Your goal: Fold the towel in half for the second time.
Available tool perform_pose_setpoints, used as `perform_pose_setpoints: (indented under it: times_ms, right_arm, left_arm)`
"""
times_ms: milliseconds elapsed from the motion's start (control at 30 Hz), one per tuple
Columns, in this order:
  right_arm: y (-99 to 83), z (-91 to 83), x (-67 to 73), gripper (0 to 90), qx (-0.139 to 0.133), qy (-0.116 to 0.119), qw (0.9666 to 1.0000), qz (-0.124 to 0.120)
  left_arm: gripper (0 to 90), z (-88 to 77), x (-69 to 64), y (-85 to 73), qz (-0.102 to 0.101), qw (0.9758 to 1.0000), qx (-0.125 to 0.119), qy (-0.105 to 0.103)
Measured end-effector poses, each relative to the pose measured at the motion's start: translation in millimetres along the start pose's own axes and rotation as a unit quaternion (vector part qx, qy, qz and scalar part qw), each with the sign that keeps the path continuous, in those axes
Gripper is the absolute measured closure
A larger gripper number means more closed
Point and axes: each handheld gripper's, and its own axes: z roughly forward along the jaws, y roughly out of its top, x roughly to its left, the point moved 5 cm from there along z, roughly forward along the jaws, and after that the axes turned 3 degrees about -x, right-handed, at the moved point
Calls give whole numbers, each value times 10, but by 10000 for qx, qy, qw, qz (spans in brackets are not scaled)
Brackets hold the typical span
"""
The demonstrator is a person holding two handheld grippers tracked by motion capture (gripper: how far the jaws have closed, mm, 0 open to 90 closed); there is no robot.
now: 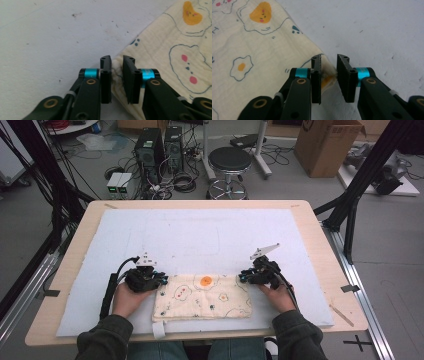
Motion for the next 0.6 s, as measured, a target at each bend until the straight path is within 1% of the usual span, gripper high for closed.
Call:
perform_pose_setpoints:
  times_ms: [33, 167, 200, 333, 433, 467, 600]
  right_arm:
    - [-2, 3, 1, 777, -7, 56, 10000, 13]
    - [-11, 7, 9, 817, -53, 121, 9999, 20]
    - [-13, 5, 7, 820, -53, 132, 9999, 61]
    - [-17, -1, -16, 833, -91, 253, 9995, 160]
    - [-9, -11, -19, 841, -121, 243, 9995, 141]
    - [-5, -21, -17, 843, -139, 240, 9995, 137]
    - [8, -33, -13, 845, -199, 222, 9995, 115]
  left_arm:
    - [795, 0, -3, -1, 3, 10000, 4, -20]
    - [824, -2, -7, 0, -15, 10000, 5, -63]
    - [828, 0, -11, 1, -24, 10000, -15, -58]
    - [837, -11, -6, 5, 42, 10000, -10, -38]
    - [842, -31, -6, 22, 31, 9999, -112, -23]
    - [843, -39, -8, 32, -19, 9998, -189, -18]
    - [844, -81, 3, 60, -16, 9994, -345, 16]
